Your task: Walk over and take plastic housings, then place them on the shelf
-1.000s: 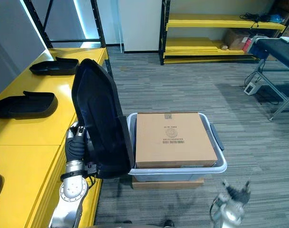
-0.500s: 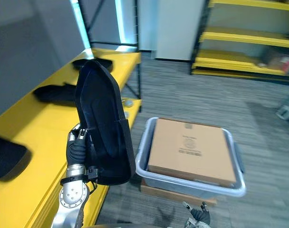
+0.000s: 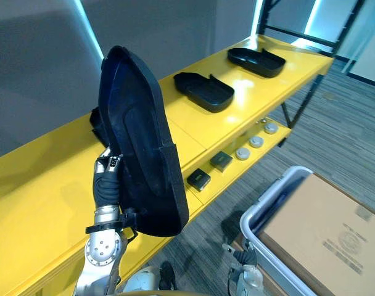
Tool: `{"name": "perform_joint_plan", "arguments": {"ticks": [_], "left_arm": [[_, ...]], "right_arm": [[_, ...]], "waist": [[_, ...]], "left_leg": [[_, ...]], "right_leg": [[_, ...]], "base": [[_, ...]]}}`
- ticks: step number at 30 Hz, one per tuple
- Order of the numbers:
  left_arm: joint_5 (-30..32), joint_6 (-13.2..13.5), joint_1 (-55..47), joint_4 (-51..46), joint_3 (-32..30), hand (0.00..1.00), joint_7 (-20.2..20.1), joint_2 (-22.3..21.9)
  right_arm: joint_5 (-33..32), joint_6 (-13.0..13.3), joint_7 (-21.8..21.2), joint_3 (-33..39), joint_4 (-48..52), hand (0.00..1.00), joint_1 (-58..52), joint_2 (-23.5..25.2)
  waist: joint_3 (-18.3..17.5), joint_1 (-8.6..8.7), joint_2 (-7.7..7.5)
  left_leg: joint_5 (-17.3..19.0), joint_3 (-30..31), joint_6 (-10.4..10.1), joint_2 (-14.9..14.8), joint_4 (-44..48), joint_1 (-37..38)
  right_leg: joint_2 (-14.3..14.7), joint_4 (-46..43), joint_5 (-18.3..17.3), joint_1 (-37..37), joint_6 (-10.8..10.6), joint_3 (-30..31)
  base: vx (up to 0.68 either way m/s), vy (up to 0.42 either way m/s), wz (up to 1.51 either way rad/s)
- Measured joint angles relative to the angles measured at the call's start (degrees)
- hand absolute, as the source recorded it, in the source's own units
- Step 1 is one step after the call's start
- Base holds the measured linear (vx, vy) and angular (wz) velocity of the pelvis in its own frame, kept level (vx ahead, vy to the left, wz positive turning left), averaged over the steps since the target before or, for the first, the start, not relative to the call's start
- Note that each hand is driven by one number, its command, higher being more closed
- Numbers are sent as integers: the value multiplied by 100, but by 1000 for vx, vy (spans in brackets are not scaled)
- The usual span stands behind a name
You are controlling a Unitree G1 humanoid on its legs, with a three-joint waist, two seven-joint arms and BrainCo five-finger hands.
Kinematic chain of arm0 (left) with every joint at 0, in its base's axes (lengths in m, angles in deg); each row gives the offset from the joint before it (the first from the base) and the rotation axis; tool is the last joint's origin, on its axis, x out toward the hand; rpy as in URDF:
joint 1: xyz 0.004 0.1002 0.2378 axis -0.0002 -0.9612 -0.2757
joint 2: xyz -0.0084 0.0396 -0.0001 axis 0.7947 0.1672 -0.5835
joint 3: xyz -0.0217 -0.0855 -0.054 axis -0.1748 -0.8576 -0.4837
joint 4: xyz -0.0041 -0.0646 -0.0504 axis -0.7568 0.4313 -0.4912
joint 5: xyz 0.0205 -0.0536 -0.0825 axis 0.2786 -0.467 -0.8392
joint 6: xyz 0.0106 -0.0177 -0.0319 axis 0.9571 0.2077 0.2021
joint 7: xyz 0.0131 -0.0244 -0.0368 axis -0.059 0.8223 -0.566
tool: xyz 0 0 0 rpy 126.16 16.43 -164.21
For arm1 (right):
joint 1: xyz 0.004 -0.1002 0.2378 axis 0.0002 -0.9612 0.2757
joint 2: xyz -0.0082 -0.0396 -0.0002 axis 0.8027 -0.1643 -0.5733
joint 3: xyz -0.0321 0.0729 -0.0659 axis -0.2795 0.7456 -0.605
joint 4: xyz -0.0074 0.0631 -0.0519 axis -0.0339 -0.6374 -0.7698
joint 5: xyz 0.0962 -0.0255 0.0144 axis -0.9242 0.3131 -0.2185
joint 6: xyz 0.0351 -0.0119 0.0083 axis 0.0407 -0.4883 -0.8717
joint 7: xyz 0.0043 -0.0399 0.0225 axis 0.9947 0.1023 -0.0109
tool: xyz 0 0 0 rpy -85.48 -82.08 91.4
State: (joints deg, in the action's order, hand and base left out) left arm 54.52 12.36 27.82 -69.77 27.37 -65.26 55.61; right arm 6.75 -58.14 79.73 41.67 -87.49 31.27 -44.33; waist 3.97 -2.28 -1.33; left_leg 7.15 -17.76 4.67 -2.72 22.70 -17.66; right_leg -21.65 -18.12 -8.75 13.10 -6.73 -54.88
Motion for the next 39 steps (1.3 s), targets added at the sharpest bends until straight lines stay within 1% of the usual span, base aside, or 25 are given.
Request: {"name": "perform_joint_plan", "arguments": {"ticks": [1, 2, 3, 5, 7, 9, 10, 11, 12, 14, 17, 18, 22, 25, 27, 28, 29, 30, 32, 33, 34, 35, 37, 38, 39], "left_arm": [[0, -2, 85, 81, 32, 100, -2, 48], [4, -6, 142, 123, 110, 100, 10, 106], [6, -5, 177, 140, 118, 100, 17, 125], [10, -4, 249, 232, 168, 100, 74, 135], [21, 7, 275, 236, 323, 100, 117, 131], [24, 14, 382, 236, 518, 100, 120, 117], [30, 33, 385, 236, 534, 100, 121, 101], [42, 70, 385, 230, 521, 100, 128, 78], [52, 91, 319, 230, 507, 100, 126, 35], [76, 117, 163, 110, 476, 100, 134, -6], [80, 130, 23, 19, 380, 100, 133, -54], [82, 131, -73, 13, 358, 100, 131, -61], [83, 126, -208, 11, 230, 100, 129, -64], [83, 124, -312, -41, 32, 100, 136, -61], [82, 117, -365, -119, -70, 100, 146, -54], [82, 117, -413, -231, -188, 100, 155, -52], [78, 119, -437, -272, -288, 100, 187, -74], [77, 118, -448, -274, -326, 100, 225, -89], [42, 118, -555, -273, -491, 100, 295, -164], [27, 123, -569, -273, -496, 100, 309, -165], [16, 124, -579, -272, -499, 100, 326, -164], [9, 130, -566, -272, -425, 100, 337, -165], [6, 140, -558, -243, -269, 100, 356, -171], [5, 143, -533, -157, -229, 100, 358, -146], [0, 131, -535, -111, -272, 100, 362, -113]], "right_arm": [[71, -42, -6, 19, -6, 0, -13, -42], [92, -50, -15, 26, -35, 0, -61, -62], [117, -46, -15, 19, -27, 0, -59, -57], [173, -31, -19, -46, -22, 0, -44, 14], [173, -30, -14, -128, 47, 0, -119, 13], [169, -29, -17, -215, 190, 0, -284, 19], [172, -34, -11, -208, 276, 0, -336, 12], [168, -24, -9, -213, 362, 0, -419, 20], [165, -52, -11, -221, 304, 0, -434, 24], [154, -44, -9, -224, 334, 0, -410, 17], [153, -38, -8, -217, 434, 0, -346, 24], [152, -21, -10, -214, 514, 0, -353, 24], [53, -6, -6, -172, 529, 0, -389, 76], [49, -5, -5, -126, 523, 0, -523, 80], [44, -3, -3, -111, 496, 0, -537, 79], [44, -2, -1, -92, 495, 0, -529, 83], [45, 2, 4, -94, 502, 0, -511, 62], [45, -1, 11, -89, 502, 0, -505, 51], [49, -1, 39, -91, 502, 0, -449, 36], [51, -1, 40, -83, 499, 0, -452, 34], [53, -1, 42, -63, 488, 0, -442, 21], [53, -5, 42, -4, 470, 0, -479, 5], [51, -21, 88, 50, 450, 0, -586, -84], [50, -38, 116, 89, 365, 0, -576, -148], [48, -58, 116, 115, 294, 0, -532, -97]], "waist": [[23, 4, -22], [47, 51, -6], [57, 53, -2], [61, 75, -33], [56, 175, -41], [50, 197, -86], [42, 217, -112], [18, 204, -253], [36, 196, -301], [-62, 129, -190], [-110, 107, -128], [-127, 101, -156], [-157, 89, -256], [-159, 79, -304], [-133, 91, -299], [-101, 119, -281], [-66, 131, -258], [-58, 109, -211], [-36, 146, -197], [-38, 142, -201], [-43, 142, -202], [-59, 184, -184], [-152, 235, -37], [-236, 270, 75], [-191, 294, -84]], "left_leg": [[61, 208, 89, 138, 26, 54], [83, 365, 102, 192, -87, 219], [86, 493, 99, 215, -157, 295], [50, 857, 52, 383, -556, 791], [56, 1196, 2, 530, -650, 999], [75, 1625, -76, 695, -616, 1027], [80, 1695, -101, 732, -594, 1034], [134, 1925, -159, 889, -481, 1031], [240, 2142, -224, 886, -331, 1023], [259, 2219, -304, 686, -221, 913], [209, 2263, -380, 496, -235, 846], [206, 2305, -399, 442, -252, 864], [191, 2448, -421, 446, -321, 942], [81, 2794, -578, 588, -506, 905], [135, 2805, -618, 594, -507, 828], [252, 2197, -591, 304, -398, 709], [297, 1559, -559, -116, -11, 562], [311, 1363, -538, -313, 187, 497], [318, 1056, -528, -1052, 894, 550], [318, 1030, -528, -1230, 919, 634], [314, 972, -524, -1493, 800, 756], [296, 973, -514, -1702, 500, 928], [230, 1031, -567, -1912, -93, 1092], [337, 1063, -1499, -1809, -330, 1146], [359, 1028, -1710, -1638, -243, 1111]], "right_leg": [[-174, -488, 92, 1, 233, 170], [-222, -1027, 6, -218, 705, 1001], [-69, -1134, -208, -379, 680, 1607], [705, -1320, -888, -997, 558, 3704], [1090, -1394, -1102, -1416, 464, 4485], [1383, -1399, -1152, -1923, 368, 5141], [1404, -1295, -1115, -2021, 349, 5262], [1344, -839, -749, -2059, 311, 5369], [1301, -789, -618, -1927, 233, 5136], [1451, -487, -542, -1835, 330, 4841], [1625, -149, -410, -1651, 418, 4639], [1684, 22, -334, -1530, 425, 4556], [1725, 313, -268, -1242, 459, 4375], [1629, 349, -272, -1177, 457, 4018], [1572, 343, -276, -1176, 456, 3820], [1538, 332, -271, -1178, 465, 3710], [1508, 297, -268, -1216, 471, 3609], [1489, 247, -269, -1232, 474, 3606], [1213, 68, -268, -1261, 468, 3657], [1131, 46, -255, -1266, 441, 3693], [1013, 41, -231, -1269, 318, 3751], [834, 45, -178, -1330, 78, 3760], [660, 138, -37, -1426, -226, 3727], [522, 278, 150, -1453, -497, 3689], [345, 411, 296, -1419, -515, 3723]], "base": [[217, 147, 93], [189, 99, 91], [162, 67, 81], [136, 48, 70], [132, 0, 99], [91, -75, 133], [75, -116, 131], [127, -169, 123], [149, -186, 109], [140, -186, 62], [108, -152, 24], [93, -120, 14], [51, -53, 20], [-20, -15, 53], [-50, 2, 59], [-67, 23, 58], [-63, 41, 42], [-51, 141, 18], [-51, 267, -9], [-46, 246, -13], [-46, 294, 0], [-58, 429, 12], [-32, 570, 28], [0, 475, 25], [-7, 723, 1]]}}
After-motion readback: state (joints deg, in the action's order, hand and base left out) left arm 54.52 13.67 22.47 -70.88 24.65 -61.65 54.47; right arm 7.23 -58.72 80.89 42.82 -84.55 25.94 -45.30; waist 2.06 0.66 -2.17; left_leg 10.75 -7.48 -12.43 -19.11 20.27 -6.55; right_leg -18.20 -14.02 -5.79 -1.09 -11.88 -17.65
